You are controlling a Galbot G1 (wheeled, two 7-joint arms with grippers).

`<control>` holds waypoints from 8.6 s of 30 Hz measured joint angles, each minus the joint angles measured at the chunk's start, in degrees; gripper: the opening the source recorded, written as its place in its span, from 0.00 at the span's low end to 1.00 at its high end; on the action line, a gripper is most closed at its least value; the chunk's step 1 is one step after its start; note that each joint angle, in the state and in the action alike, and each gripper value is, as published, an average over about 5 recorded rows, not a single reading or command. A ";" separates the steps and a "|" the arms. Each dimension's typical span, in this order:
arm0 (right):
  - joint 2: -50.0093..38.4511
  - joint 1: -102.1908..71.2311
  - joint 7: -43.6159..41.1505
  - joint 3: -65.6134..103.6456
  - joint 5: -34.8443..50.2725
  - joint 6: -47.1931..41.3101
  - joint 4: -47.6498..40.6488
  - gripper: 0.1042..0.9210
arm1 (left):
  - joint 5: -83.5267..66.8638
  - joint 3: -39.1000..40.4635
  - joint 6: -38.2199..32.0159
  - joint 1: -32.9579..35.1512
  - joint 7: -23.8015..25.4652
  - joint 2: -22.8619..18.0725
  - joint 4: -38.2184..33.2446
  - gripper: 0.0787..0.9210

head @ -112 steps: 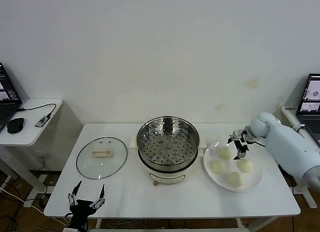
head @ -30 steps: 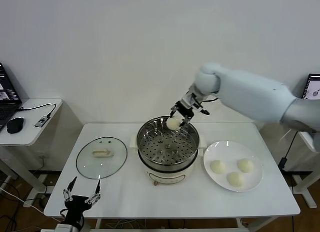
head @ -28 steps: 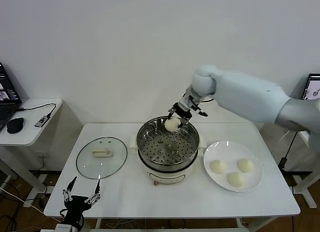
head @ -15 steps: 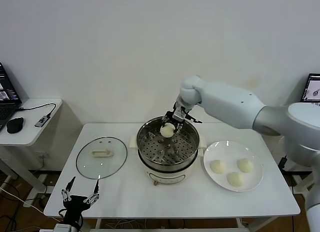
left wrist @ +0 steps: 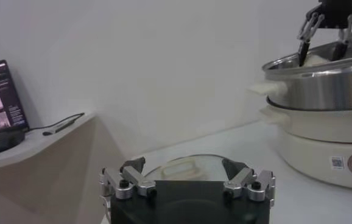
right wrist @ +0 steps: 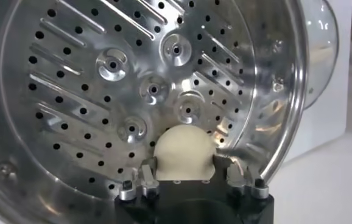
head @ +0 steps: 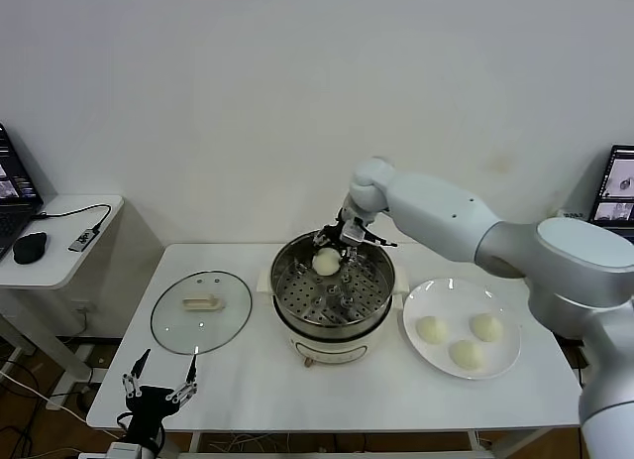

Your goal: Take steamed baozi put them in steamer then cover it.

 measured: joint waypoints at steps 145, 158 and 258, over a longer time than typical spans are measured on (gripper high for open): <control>-7.36 8.68 4.82 -9.61 53.84 -73.38 24.90 0.66 | -0.57 -1.81 -0.12 -2.54 0.13 0.98 0.84 0.88; -0.09 4.74 7.13 -9.45 55.18 -75.79 19.39 0.66 | -0.43 -1.62 -0.44 -2.62 0.13 1.01 0.92 0.88; -45.76 -34.55 -7.96 25.05 10.66 -51.03 33.35 0.60 | 2.83 -0.47 -0.43 -0.81 0.03 -0.24 -0.77 0.88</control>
